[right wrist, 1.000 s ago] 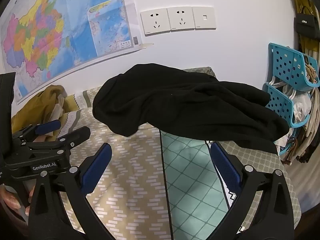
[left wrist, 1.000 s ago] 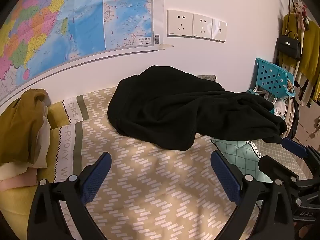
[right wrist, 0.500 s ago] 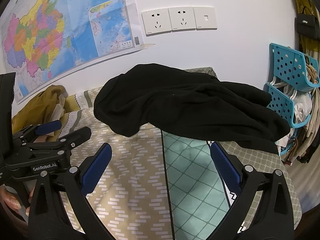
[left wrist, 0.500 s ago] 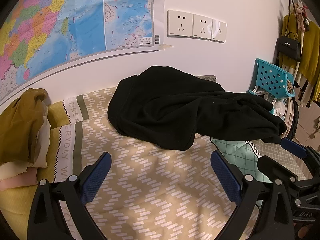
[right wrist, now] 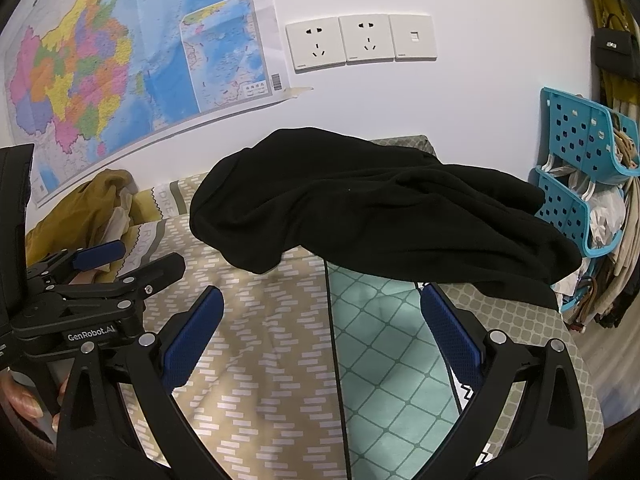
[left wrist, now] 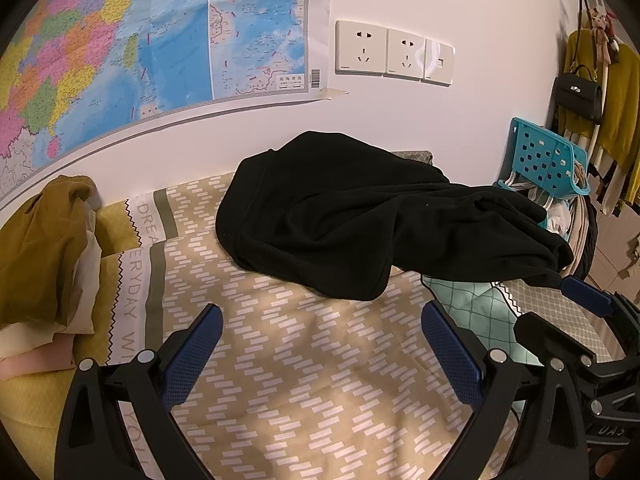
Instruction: Fold large clothes
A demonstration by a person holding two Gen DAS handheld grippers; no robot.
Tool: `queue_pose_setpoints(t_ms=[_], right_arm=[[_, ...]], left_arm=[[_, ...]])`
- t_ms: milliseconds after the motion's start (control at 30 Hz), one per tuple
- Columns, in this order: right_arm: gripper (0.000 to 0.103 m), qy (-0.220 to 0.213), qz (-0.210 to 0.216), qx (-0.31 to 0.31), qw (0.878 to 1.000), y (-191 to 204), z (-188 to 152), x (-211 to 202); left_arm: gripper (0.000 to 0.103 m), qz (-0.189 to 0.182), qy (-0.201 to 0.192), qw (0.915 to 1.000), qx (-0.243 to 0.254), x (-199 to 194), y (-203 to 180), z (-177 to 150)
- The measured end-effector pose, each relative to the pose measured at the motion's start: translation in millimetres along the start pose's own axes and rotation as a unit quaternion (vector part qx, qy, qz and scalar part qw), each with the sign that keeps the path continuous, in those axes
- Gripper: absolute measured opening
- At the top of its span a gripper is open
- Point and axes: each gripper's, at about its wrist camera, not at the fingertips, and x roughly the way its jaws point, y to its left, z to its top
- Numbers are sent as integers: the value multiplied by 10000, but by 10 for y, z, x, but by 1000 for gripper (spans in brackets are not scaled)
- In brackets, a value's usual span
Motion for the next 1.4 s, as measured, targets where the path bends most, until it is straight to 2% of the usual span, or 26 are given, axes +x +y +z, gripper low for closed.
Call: queue_pose_setpoints(t_ms=[633,967,1133,1267,1400], right_arm=[[97,35,33,-63,10000,43,8,24],[97,36,33,-156,9999,42,41,53],[97,89,82,-262,9996,62,68,112],[97,101,120,-419,9990,109,98,184],[97,169,144,-645,9977,153,156,303]], left_arm=[[96,31,6,10000,4,15,18,-9],[96,-74,43,9999,-138,73,42,-6],[96,-45,50,9999,-124,112,68,-17],[96,-208,250,9990,-300,173,98,-3],[96,-122,265,9989,-355,241,205,38]])
